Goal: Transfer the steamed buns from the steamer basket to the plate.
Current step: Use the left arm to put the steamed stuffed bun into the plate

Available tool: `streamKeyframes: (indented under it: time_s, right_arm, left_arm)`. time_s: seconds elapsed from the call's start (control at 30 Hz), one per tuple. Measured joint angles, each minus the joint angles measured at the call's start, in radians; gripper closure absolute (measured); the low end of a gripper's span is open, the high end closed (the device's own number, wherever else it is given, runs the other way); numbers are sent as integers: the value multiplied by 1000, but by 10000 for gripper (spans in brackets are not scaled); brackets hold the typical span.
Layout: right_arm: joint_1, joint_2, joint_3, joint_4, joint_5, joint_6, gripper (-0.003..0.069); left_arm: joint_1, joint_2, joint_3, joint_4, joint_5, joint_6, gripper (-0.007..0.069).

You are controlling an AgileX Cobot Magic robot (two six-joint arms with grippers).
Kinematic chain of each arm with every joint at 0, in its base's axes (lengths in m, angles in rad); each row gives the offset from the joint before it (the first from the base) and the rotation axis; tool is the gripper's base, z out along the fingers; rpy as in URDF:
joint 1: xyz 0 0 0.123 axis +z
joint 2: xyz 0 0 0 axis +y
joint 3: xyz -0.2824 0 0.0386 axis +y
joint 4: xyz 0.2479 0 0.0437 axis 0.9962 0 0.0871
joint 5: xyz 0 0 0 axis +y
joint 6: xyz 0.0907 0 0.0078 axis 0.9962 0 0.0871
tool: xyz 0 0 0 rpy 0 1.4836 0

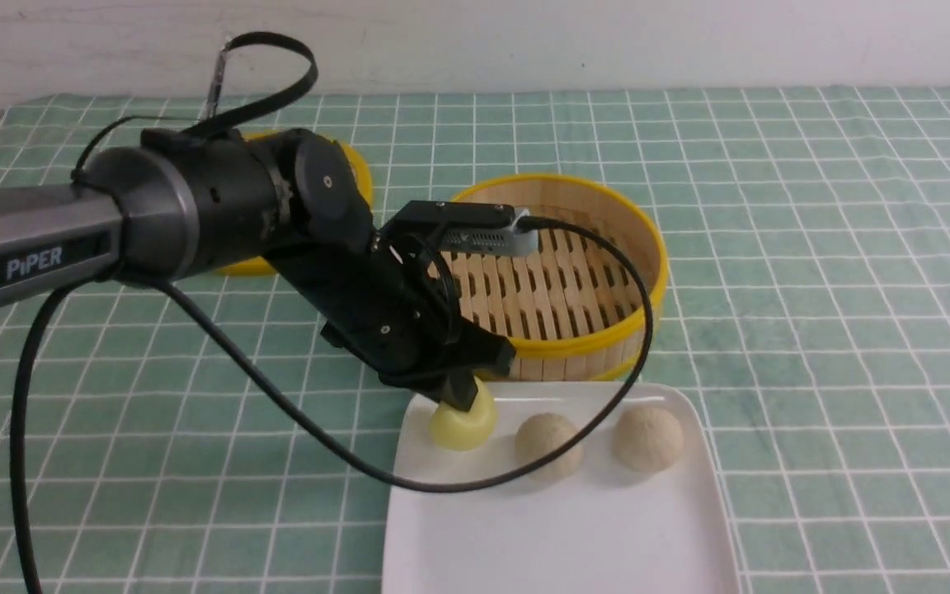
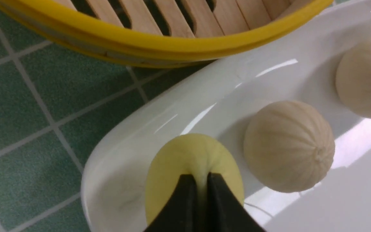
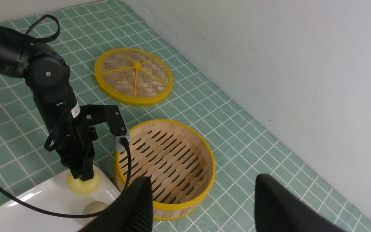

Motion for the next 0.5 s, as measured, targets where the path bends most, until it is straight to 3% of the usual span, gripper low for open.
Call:
streamKeyframes:
  time_s: [0.17,0.5]
  right_arm:
    - [0,0,0,4,0,0,228]
    - [0,0,0,4,0,0,228]
  left_arm:
    - [0,14,0,-61,35,30,592]
    - [0,25,0,-62,92,34,589]
